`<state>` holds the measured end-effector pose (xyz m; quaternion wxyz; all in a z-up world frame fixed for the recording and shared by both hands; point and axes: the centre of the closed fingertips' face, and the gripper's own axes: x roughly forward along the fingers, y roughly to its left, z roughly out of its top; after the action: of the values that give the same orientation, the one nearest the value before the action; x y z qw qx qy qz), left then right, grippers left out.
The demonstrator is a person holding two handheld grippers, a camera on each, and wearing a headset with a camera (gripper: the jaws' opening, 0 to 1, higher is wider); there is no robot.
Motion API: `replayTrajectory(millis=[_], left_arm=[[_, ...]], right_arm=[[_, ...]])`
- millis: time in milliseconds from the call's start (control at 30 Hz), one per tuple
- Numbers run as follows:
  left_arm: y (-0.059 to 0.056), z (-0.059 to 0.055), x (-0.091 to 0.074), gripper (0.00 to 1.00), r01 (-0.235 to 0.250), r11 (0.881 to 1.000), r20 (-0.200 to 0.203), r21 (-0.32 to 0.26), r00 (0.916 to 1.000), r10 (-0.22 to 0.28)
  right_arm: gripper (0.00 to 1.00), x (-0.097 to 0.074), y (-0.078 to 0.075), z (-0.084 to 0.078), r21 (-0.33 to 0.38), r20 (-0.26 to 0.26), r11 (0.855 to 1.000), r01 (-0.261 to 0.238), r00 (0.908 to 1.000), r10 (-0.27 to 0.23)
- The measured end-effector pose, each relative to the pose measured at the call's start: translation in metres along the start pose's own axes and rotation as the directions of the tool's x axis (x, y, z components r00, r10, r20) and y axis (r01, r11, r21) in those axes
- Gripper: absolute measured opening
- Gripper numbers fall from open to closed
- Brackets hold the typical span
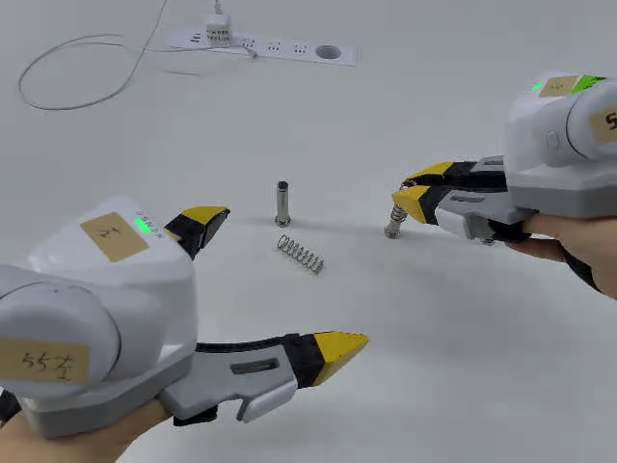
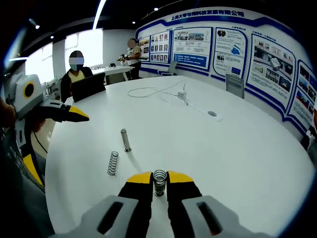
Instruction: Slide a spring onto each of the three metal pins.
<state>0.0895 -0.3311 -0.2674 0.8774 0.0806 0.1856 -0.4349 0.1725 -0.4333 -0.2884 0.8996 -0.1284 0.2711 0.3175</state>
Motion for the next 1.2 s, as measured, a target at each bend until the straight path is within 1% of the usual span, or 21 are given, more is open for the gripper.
replayTrajectory(millis=[167,300,667,700,933,1033,1133,1200], left_arm=[[0.000,0.001,0.000,0.97,0.000,1.000,0.001,0.000,1.0000,0.000],[0.000,0.001,0.000,0.97,-0.003,1.000,0.002,0.001,1.0000,0.003],[0.002,0.000,-0.001,0.96,-0.008,1.000,-0.001,0.003,1.0000,0.008],[0.002,0.000,-0.001,0.96,-0.008,1.000,-0.001,0.004,1.0000,0.008],[0.001,0.001,0.000,0.97,-0.005,1.000,0.000,0.006,1.0000,0.005],[0.001,0.002,0.000,0.97,-0.006,1.000,0.001,0.009,1.0000,0.006],[0.002,0.002,-0.001,0.97,-0.006,1.000,0.001,0.011,1.0000,0.006],[0.002,0.003,-0.001,0.98,-0.007,1.000,0.003,0.013,1.0000,0.007]], right_arm=[[0.11,0.003,-0.001,-0.007,0.023,-0.011,1.000,0.008,0.9999,-0.008],[0.11,0.004,0.000,-0.012,0.022,-0.022,1.000,0.022,0.9995,-0.022],[0.11,0.007,0.000,-0.022,0.035,-0.045,0.999,0.033,0.9985,-0.031],[0.11,0.008,0.000,-0.021,0.042,-0.035,0.999,0.035,0.9988,-0.033],[0.12,0.008,-0.003,-0.021,0.047,-0.038,0.998,0.033,0.9988,-0.031],[0.18,0.008,-0.004,-0.020,0.047,-0.040,0.998,0.034,0.9987,-0.032],[0.19,0.005,-0.003,-0.016,0.056,-0.026,0.998,0.029,0.9993,-0.027],[0.21,0.003,-0.001,-0.013,0.061,-0.020,0.998,0.026,0.9995,-0.024]])
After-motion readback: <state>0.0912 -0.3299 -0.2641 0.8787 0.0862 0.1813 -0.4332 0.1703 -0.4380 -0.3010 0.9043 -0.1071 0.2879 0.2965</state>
